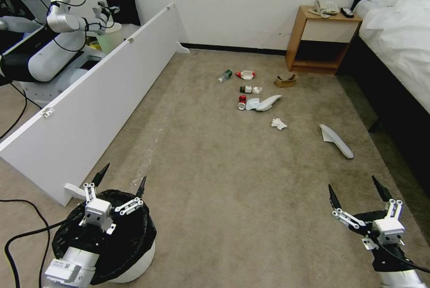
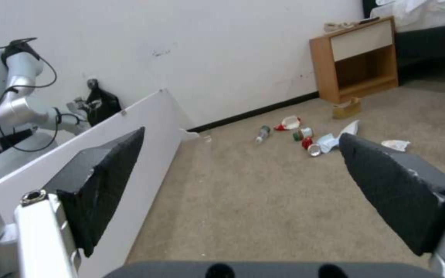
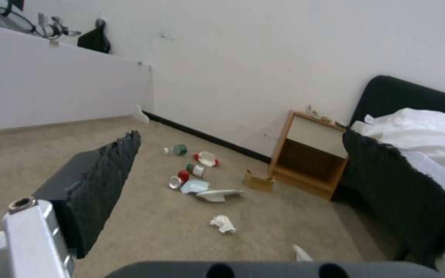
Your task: Pick up the trash bin and place the garbage on the floor into it.
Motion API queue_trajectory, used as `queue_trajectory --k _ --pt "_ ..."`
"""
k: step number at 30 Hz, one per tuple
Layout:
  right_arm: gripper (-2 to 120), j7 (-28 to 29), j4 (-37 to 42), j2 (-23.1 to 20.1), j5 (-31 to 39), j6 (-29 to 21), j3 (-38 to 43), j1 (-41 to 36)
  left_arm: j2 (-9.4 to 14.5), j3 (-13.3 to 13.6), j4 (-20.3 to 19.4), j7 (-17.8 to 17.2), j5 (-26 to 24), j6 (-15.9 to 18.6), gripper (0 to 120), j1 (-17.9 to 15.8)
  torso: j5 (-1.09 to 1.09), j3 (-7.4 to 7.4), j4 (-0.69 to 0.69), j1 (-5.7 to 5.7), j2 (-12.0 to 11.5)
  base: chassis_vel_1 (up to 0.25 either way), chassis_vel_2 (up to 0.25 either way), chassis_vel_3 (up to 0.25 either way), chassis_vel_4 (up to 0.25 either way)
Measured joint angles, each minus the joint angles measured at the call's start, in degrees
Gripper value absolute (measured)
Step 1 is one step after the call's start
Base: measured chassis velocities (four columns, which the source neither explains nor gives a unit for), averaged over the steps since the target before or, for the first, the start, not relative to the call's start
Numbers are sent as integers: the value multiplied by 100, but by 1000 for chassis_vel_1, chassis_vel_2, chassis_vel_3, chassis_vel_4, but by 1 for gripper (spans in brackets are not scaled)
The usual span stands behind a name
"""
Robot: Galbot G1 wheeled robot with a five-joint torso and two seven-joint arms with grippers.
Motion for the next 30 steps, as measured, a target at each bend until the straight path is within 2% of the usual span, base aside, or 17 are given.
queue_trajectory --k 7,10,11,12,15,16,17,18,19,20,21,23,24,25,27,28,30 --pt "100 -1 -17 9 -5 6 3 21 30 -20 18 -2 -31 29 100 -37 0 0 0 0 0 0 0 0 0" --pt "100 1 -30 6 -4 7 11 30 71 -21 -9 -42 -192 172 100 -40 0 0 0 0 0 0 0 0 0" --pt "100 5 -31 4 -3 7 16 33 117 -21 -98 -143 -365 399 100 -4 -2 0 0 0 0 0 0 0 0" --pt "100 5 -31 4 -3 7 16 33 117 -21 -98 -143 -365 399 100 -4 -2 0 0 0 0 0 0 0 0" --pt "100 12 -35 -4 2 8 25 35 395 -140 -487 -559 -1126 1577 100 181 0 0 0 0 0 0 0 0 0" --pt "100 12 -35 -4 2 8 25 35 395 -140 -487 -559 -1126 1577 100 181 0 0 0 0 0 0 0 0 0" --pt "100 12 -52 -3 2 14 28 35 483 -205 -580 -657 -1321 1940 100 214 -1 0 1 0 0 0 0 0 0" --pt "100 12 -52 -3 2 14 28 35 483 -205 -580 -657 -1321 1940 100 214 -1 0 1 0 0 0 0 0 0" --pt "100 9 -125 22 -16 66 28 41 740 -402 -796 -1052 -1904 2914 100 288 0 0 0 0 0 0 0 0 0" --pt "100 0 -158 44 -33 94 24 47 843 -484 -838 -1237 -2130 3209 100 288 0 0 0 0 0 0 0 0 0" --pt "100 0 -158 44 -33 94 24 47 843 -484 -838 -1237 -2130 3209 100 288 0 0 0 0 0 0 0 0 0" --pt "100 -28 -213 92 -73 147 19 62 1042 -695 -904 -1624 -2652 3803 100 257 -1 0 0 0 0 0 0 0 0" --pt "100 -36 -224 106 -83 156 16 64 1122 -781 -952 -1948 -3076 4145 100 228 0 0 0 0 0 0 0 0 0" --pt "100 -36 -224 106 -83 156 16 64 1122 -781 -952 -1948 -3076 4145 100 228 0 0 0 0 0 0 0 0 0" --pt "100 -45 -250 112 -91 171 12 68 1261 -1025 -1017 -2754 -4182 5022 100 134 -1 0 0 0 0 0 0 0 0" --pt "100 -45 -250 112 -91 171 12 68 1261 -1025 -1017 -2754 -4182 5022 100 134 -1 0 0 0 0 0 0 0 0" --pt "100 -49 -283 111 -92 186 9 74 1394 -1231 -999 -3352 -5064 5540 100 66 0 0 0 0 0 0 0 0 0"
